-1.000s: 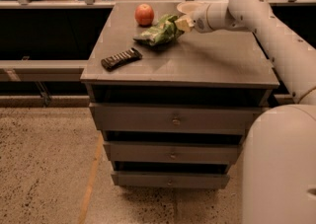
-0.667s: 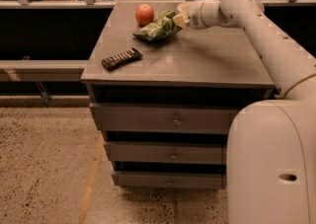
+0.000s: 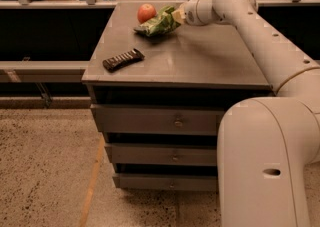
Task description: Move green jalapeno chip bag near apple
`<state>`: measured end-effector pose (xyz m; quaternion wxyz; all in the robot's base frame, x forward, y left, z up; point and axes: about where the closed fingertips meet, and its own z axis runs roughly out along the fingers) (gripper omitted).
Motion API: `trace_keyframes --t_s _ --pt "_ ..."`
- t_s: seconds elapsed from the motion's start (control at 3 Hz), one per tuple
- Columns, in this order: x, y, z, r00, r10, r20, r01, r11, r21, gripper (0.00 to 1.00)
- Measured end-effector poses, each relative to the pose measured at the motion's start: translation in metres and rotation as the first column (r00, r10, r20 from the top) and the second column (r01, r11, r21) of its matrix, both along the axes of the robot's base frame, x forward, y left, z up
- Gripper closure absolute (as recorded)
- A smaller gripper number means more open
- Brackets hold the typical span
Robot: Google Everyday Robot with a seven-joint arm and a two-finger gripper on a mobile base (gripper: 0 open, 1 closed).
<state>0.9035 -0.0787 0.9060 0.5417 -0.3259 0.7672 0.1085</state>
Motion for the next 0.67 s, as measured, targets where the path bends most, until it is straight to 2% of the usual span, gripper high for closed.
trace_keyframes --t_s 0.33,0.67 --pt "0.001 -0.001 0.003 0.9999 -0.013 0.006 0.013 1.0 -0.009 0.36" --pt "-0.012 -0.008 0.006 1.0 -0.007 -0.005 0.007 1.0 -0.016 0.13"
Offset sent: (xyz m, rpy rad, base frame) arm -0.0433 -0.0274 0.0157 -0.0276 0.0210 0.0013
